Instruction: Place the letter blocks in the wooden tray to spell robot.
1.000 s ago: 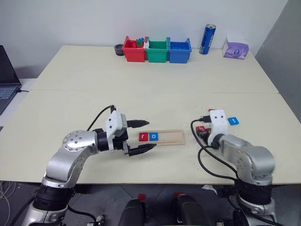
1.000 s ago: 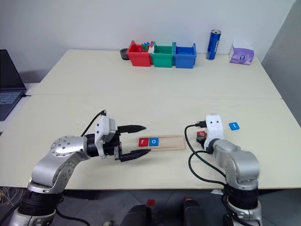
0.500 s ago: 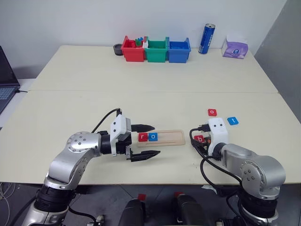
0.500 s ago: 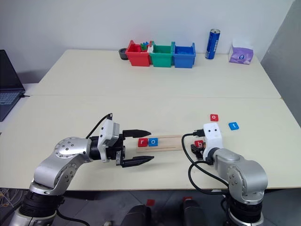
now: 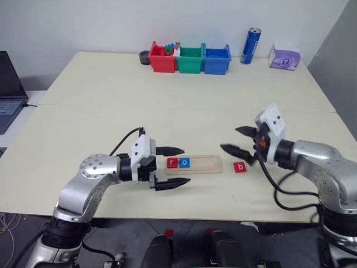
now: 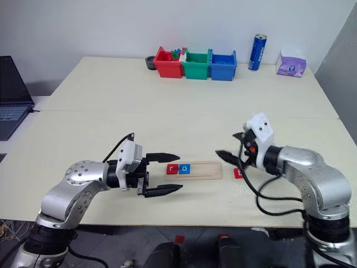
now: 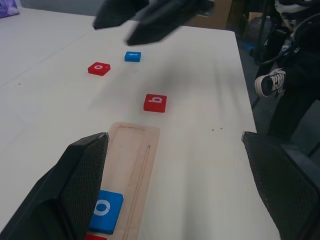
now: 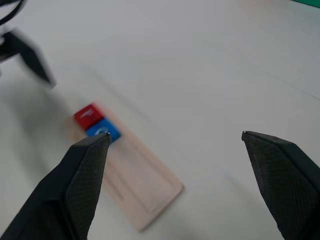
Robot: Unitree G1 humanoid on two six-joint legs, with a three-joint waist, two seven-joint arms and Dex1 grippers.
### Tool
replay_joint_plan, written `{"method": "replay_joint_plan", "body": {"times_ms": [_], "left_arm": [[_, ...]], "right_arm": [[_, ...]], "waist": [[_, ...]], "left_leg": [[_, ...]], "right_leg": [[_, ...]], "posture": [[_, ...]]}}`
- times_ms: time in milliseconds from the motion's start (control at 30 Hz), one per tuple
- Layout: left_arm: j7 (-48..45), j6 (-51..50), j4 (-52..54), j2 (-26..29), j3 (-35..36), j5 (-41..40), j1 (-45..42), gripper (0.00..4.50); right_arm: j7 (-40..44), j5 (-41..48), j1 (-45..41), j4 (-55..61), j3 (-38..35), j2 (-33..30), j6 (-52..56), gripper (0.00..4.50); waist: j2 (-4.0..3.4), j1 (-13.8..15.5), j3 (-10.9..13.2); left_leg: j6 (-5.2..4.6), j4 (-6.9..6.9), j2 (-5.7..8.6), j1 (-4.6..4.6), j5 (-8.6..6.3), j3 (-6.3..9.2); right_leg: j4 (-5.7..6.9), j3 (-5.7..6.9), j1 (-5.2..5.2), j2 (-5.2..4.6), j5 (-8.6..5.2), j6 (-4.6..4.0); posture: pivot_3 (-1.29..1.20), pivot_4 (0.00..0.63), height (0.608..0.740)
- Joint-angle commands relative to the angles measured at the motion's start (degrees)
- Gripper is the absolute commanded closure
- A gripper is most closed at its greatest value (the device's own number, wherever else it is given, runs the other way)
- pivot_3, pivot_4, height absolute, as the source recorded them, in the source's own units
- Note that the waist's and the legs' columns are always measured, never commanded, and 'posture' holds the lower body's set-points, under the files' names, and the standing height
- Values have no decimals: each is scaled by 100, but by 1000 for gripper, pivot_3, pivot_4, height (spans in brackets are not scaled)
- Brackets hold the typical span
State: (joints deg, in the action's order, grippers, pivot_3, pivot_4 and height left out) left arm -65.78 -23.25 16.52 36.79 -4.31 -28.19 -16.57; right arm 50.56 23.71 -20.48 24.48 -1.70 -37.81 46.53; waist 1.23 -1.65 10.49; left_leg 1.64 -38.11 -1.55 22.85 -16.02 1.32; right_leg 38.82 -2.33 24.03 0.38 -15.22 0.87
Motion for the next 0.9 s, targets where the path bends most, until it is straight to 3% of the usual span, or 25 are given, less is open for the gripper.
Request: {"method": "replay_joint_plan", "body": {"times_ms": [33, 300, 900], "left_arm": [[-103, 148, 6, -48, -77, -24, -154, 0], [-145, 243, -103, -118, -215, 24, -227, 0], [-172, 319, -41, -93, -258, 22, -103, 0]], "right_arm": [[920, -438, 98, -930, 360, -270, -1804, 41], [1701, -637, -159, -2115, 788, -300, -2834, 41], [2020, -1102, -527, -3591, 1044, -223, -3756, 41]], "waist": [[1, -19, 1], [1, -34, 1], [0, 0, 1]], "left_leg": [[0, -3, 1, -3, 0, -3], [1, -4, -17, -19, 2, 5], [2, -15, -12, -15, 3, 4]], "right_leg": [[4, -2, 0, 0, 1, 1], [27, -4, 0, 21, 5, -6], [27, -6, -1, 10, 6, -7]], "posture": [[0, 150, 740], [0, 150, 740], [0, 150, 740]]}}
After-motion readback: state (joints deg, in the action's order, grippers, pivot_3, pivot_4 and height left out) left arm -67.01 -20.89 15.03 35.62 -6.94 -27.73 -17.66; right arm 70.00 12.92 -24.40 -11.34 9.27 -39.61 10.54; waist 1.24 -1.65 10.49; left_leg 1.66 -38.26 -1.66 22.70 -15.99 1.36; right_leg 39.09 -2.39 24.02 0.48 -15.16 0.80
